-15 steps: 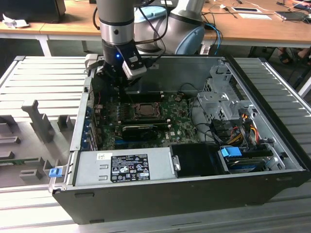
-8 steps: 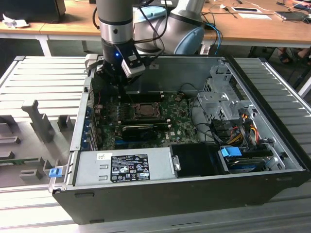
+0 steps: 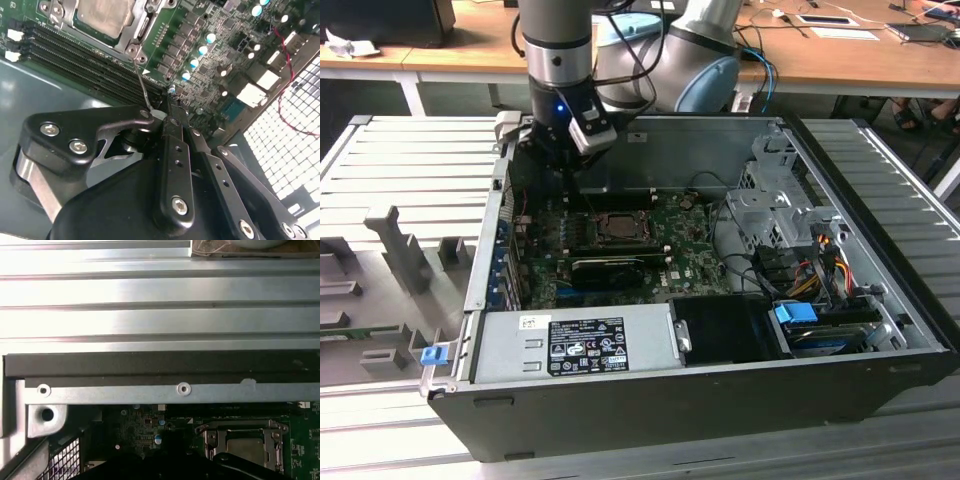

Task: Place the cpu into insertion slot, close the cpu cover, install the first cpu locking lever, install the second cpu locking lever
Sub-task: 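Install the first cpu locking lever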

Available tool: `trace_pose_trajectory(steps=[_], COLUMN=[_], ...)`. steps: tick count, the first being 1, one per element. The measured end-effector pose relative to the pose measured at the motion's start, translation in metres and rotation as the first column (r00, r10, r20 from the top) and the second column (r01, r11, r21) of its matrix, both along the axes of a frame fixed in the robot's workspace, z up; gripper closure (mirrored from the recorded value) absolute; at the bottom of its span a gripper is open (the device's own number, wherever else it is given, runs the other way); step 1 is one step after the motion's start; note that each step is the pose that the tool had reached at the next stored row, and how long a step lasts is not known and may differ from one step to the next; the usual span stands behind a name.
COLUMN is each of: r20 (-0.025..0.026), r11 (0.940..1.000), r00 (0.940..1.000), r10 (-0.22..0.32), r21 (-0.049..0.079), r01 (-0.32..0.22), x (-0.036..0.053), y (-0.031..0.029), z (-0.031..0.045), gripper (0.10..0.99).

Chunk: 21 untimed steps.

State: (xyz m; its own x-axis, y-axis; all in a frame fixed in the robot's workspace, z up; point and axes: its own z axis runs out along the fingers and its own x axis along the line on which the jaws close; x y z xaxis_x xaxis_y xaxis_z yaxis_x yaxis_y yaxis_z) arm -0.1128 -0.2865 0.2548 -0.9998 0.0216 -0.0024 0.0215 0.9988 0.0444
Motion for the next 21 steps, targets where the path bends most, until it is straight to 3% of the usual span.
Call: trace_pose_trajectory(steps=[21], r20=[-0.0001], r11=[1.0000], r00=[1.0000], r10=[0.000], r21=[0.000], r01=[0.000], x=[0.0498], y=[0.0008], z=[-0.0031], gripper=[0.980])
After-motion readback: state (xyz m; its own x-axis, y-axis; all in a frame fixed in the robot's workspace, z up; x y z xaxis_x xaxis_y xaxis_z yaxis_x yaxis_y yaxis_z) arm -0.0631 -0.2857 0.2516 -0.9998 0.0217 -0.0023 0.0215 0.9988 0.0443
